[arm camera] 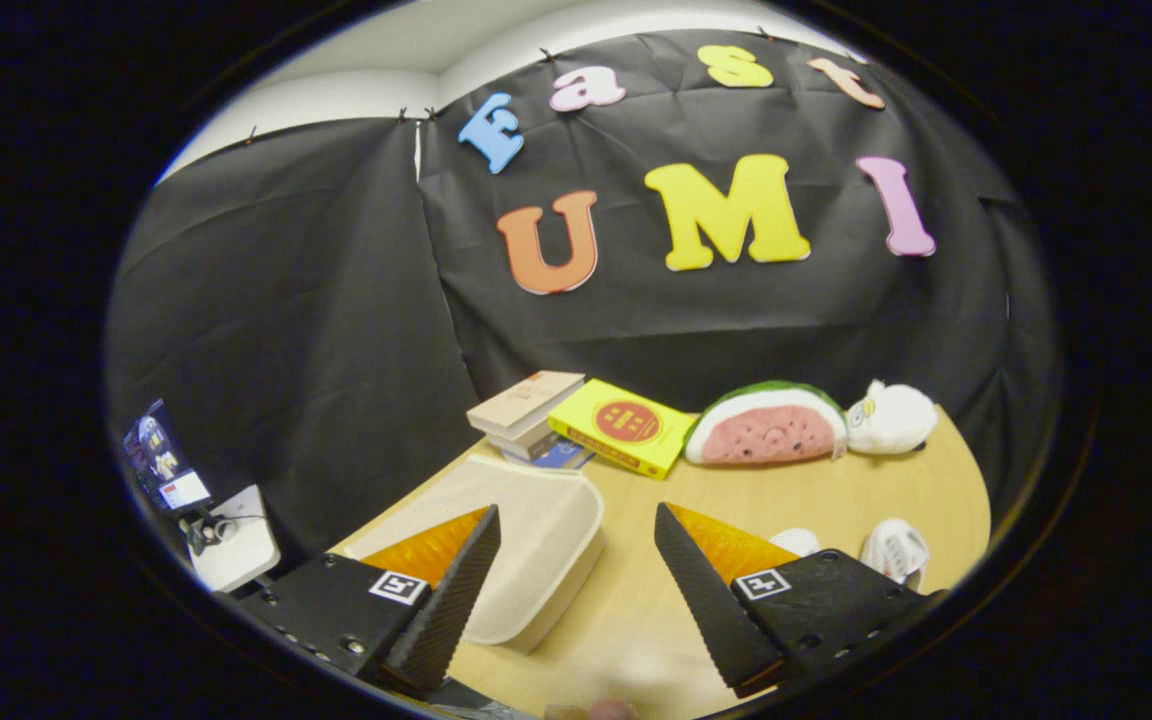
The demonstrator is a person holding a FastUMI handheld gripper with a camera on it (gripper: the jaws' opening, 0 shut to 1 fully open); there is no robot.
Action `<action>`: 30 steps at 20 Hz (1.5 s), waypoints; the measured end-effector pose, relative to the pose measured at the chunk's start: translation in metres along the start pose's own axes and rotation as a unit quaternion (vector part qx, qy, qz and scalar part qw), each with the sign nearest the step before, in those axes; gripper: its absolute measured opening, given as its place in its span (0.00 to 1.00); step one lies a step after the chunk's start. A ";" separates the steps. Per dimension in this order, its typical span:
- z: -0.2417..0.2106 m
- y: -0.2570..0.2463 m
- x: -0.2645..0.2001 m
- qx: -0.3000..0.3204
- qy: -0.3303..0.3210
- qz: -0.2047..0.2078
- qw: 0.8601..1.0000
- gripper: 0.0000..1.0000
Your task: Open the storage box then place both shoes into the box .Put the left shoe in first, then the right shoe, with the right side of both shoes facing outward in a uniform manner.
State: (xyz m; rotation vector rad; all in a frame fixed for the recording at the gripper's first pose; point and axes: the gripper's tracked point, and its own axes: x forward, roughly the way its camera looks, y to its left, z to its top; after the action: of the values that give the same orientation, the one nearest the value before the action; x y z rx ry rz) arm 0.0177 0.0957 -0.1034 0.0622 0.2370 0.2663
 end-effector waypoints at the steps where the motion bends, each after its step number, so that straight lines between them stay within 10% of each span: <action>1: -0.014 0.007 0.005 0.010 0.014 0.012 1.000 0.96; 18: -0.111 0.058 0.069 0.287 0.163 0.085 0.940 0.95; 24: -0.091 0.037 0.061 0.282 0.138 0.059 0.948 0.64; 30: -0.061 0.049 0.050 0.262 0.110 0.054 0.957 0.01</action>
State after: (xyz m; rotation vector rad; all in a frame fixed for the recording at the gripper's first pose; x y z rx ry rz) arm 0.0375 0.1578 -0.1694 0.5745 0.5242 0.3145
